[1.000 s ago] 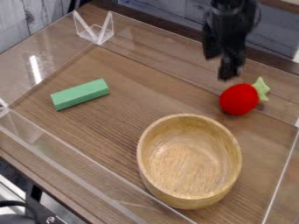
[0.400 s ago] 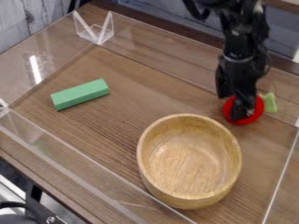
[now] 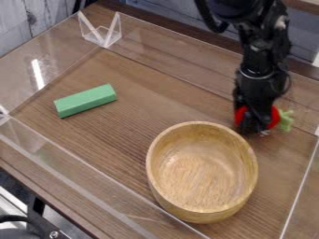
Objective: Move the red object to the left side of the table
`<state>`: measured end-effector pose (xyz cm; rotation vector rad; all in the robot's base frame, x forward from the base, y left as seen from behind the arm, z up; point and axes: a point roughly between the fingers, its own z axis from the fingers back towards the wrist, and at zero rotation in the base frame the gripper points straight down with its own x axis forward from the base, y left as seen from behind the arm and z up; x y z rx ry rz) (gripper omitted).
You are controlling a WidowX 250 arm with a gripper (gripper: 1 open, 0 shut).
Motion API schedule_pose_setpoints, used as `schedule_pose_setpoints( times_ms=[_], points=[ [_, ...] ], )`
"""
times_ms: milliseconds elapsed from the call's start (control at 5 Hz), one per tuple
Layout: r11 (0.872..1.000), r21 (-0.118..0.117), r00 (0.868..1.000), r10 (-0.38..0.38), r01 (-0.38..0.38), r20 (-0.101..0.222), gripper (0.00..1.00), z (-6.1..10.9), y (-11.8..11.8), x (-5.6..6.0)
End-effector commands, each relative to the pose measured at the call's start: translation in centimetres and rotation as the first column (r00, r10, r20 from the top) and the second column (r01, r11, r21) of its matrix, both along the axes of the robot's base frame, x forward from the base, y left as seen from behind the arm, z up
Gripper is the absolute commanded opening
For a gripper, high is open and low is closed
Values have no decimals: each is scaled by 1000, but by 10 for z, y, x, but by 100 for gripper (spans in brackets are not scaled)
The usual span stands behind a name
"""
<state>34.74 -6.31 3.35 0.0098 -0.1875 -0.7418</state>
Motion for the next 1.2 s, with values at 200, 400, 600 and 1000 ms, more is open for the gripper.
schedule_pose_setpoints(
  times_ms=[200, 400, 600, 1000],
  points=[
    [992, 40, 978, 111, -120, 176, 0, 86, 22, 22],
    [981, 55, 964, 172, -187, 204, 0, 110, 51, 10],
    [958, 60, 944, 265, -282, 197, 0, 116, 89, -3],
    [862, 75, 855, 479, -501, 200, 0, 126, 165, 6]
  ],
)
